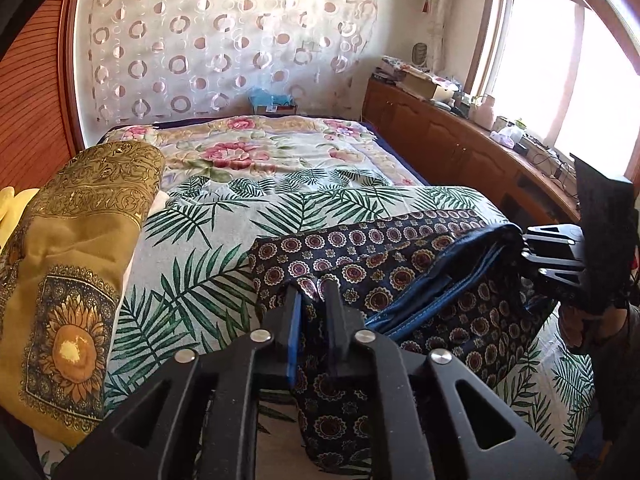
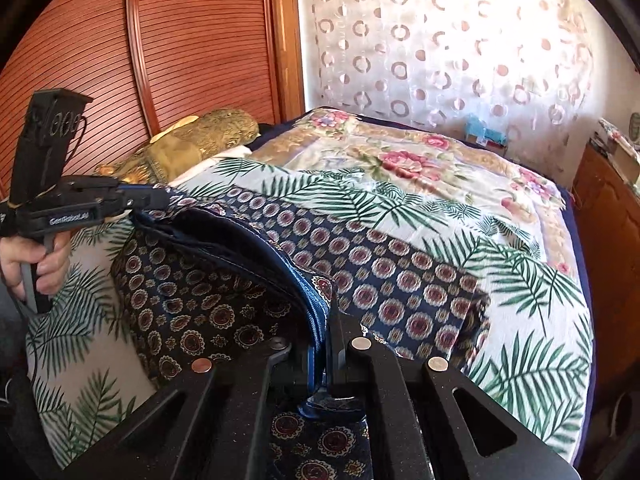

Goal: Fold small clothes

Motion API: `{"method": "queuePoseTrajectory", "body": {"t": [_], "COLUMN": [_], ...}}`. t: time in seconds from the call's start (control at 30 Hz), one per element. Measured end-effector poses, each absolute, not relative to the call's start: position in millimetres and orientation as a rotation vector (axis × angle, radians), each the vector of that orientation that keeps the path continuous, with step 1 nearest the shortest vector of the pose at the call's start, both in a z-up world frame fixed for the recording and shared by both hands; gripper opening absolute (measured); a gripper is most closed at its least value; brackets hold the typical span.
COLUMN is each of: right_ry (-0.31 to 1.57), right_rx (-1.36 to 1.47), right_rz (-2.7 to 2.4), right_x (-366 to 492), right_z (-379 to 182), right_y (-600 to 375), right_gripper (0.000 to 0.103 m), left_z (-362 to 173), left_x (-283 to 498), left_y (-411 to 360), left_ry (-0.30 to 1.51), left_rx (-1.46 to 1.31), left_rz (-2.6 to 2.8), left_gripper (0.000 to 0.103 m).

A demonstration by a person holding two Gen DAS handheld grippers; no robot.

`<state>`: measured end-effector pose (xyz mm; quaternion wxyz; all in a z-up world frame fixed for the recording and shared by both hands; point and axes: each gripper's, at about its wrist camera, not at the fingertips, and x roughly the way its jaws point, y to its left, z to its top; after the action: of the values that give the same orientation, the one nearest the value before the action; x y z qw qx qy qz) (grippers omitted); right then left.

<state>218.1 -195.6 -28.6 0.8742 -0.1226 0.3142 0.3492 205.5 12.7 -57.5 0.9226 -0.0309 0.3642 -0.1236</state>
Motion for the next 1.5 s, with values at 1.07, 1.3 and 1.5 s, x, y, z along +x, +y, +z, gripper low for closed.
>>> {"method": "queuePoseTrajectory", "body": {"t": [1.07, 1.3, 1.5], "right_ry": [0.566, 0.617, 0.585], "right_rx": [-0.254, -0.116, -0.110], "right_rz": [0.575, 0.573, 0.530], "right_x": [228, 282, 292], "right_z": [16, 25, 40], "right_y": [-205, -204, -216], "right_gripper": [0.060, 0.060, 0.060], "left_z": [-81, -91, -92], "left_x": [223, 225, 225], "left_y": [15, 14, 14], "left_ry": [0.827, 0.873, 0.869], "left_rx": [0.027, 0.048, 0.039], "left_rz": [-0.245, -0.217, -0.213], "left_gripper": [0.077, 0.077, 0.077]}}
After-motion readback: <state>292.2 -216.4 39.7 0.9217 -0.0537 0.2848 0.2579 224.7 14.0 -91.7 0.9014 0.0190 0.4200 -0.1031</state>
